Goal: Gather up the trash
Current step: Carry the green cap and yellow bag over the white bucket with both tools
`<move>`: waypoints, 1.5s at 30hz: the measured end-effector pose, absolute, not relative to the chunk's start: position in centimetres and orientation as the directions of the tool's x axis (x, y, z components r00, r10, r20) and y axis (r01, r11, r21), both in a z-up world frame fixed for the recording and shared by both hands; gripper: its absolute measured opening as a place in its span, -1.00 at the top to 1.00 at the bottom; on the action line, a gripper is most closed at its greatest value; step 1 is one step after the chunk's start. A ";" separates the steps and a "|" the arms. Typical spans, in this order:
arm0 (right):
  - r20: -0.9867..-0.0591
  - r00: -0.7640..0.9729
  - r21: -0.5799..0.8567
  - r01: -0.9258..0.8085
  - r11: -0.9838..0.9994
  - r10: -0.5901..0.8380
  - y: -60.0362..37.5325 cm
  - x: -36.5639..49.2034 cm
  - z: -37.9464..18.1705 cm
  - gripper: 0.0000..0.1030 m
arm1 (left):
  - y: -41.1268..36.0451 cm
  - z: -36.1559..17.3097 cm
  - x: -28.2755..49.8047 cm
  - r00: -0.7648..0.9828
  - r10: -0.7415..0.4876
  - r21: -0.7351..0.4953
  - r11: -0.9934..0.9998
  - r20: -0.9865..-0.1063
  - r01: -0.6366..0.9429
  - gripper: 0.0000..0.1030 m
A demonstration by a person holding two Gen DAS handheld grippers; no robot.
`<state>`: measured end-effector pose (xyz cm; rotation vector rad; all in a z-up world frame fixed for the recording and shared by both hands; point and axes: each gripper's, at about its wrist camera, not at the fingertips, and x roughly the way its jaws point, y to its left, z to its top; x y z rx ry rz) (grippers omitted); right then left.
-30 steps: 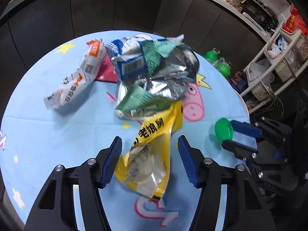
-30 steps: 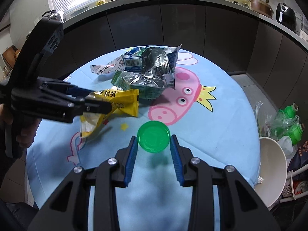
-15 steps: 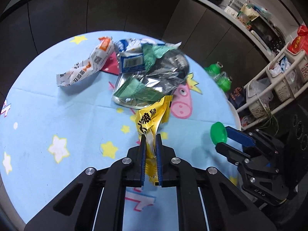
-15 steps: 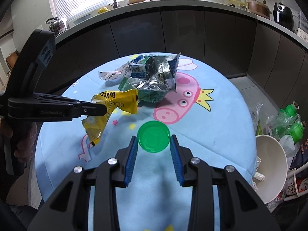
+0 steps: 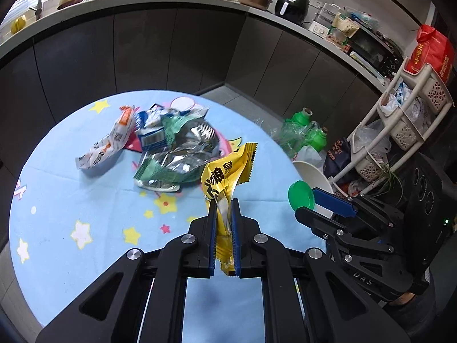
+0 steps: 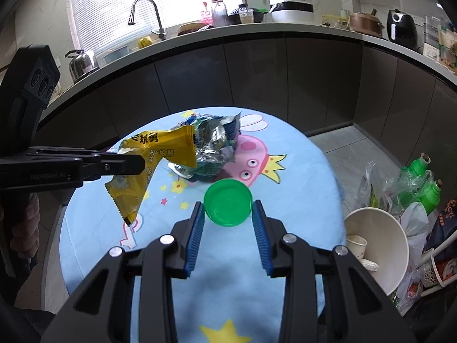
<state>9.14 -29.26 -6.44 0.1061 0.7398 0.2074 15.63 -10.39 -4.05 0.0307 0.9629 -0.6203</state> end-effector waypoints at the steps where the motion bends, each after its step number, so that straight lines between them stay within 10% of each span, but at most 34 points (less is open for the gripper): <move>1: -0.652 0.726 0.171 -0.139 0.975 0.218 -29.8 8.9 -6.3 0.32 | -10.8 -3.8 15.5 0.416 -0.482 -0.241 0.826 -0.772 0.510 0.84; 45: -0.650 0.760 0.289 0.219 0.932 0.023 -46.8 3.8 -10.4 0.32 | -30.9 -3.9 14.7 0.273 -0.547 -0.201 0.654 -0.791 0.730 0.85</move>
